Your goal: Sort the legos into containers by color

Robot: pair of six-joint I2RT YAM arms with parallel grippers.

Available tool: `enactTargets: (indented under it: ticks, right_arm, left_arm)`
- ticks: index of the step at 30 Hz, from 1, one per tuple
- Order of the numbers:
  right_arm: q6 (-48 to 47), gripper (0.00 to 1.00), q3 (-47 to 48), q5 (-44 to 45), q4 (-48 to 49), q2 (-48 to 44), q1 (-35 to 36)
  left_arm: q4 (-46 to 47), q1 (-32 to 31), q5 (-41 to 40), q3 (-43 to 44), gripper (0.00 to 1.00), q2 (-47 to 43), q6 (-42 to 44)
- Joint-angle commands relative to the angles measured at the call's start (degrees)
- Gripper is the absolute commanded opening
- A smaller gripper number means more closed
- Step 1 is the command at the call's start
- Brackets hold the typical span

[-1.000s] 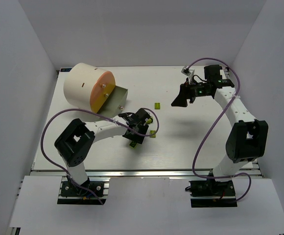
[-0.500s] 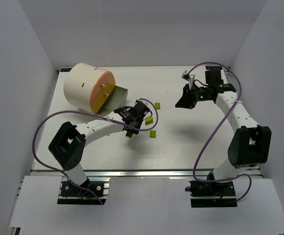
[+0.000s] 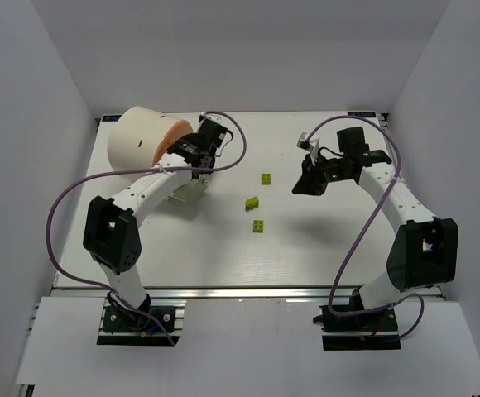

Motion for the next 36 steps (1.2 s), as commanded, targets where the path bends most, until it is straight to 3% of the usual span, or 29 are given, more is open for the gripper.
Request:
enactTargets:
  ticks: [1,3,5,6,8,9,12,16,18,21,24,26,28,32,36]
  right_arm:
    - [-2.2,0.16,-0.6,0.3,0.3,-1.9,0.6]
    - [-3.1,0.27,-0.4,0.8,0.3,-1.8,1.4]
    - [-4.2,0.36,0.1,0.9,-0.2,-1.5,1.7]
    - [-4.8,0.43,0.3,1.0,-0.4,-1.2,2.1]
    - [-5.9,0.46,0.6,1.1,-0.8,-0.6,2.3]
    - [-6.5,0.5,1.2,1.1,-1.1,-0.3,2.8]
    - [-8.9,0.6,1.8,1.1,-1.8,0.8,3.9]
    - [-16.8,0.77,3.6,-1.5,-3.7,2.8,5.9]
    - [-23.6,0.8,4.1,-1.5,-4.0,4.2,8.0]
    - [-33.5,0.82,3.2,-1.5,-1.0,5.4,9.5]
    - [-41.3,0.83,1.4,0.4,4.9,7.0,12.5]
    - [-44.2,0.83,1.4,2.7,7.2,9.2,14.5]
    - [-47.5,0.83,2.5,5.1,8.8,11.4,15.5]
    - [-51.2,0.82,8.1,7.7,6.4,18.8,18.5]
    - [-52.8,0.77,13.9,9.9,3.8,24.5,19.8]
  left_arm:
    - [-1.4,2.5,-3.0,3.9,0.0,2.7,3.2]
    - [-2.0,4.1,-2.4,5.3,0.09,4.6,3.8]
    - [-2.3,4.8,-1.9,5.8,0.31,5.5,4.1]
    - [-2.3,5.5,-1.7,5.9,0.34,5.9,4.3]
    - [-2.1,6.1,-0.9,6.1,0.42,6.3,4.6]
    - [-2.1,6.6,-0.6,6.3,0.55,6.3,4.7]
    - [-2.3,6.6,0.6,7.3,0.68,5.8,4.8]
    - [-2.0,6.6,3.9,7.3,0.7,3.8,4.5]
    - [-1.4,6.6,8.2,6.3,0.69,1.5,3.2]
    - [0.1,6.0,16.9,2.5,0.56,-3.6,1.7]
    - [3.7,5.5,25.5,-4.8,0.3,-9.3,-2.0]
    - [6.7,5.5,29.1,-9.2,0.24,-15.9,-5.9]
    - [8.8,5.5,31.5,-16.2,0.25,-23.5,-10.1]
    - [9.9,5.5,31.6,-25.5,0.54,-36.3,-16.4]
    - [6.0,5.5,30.4,-30.3,0.59,-45.6,-21.3]
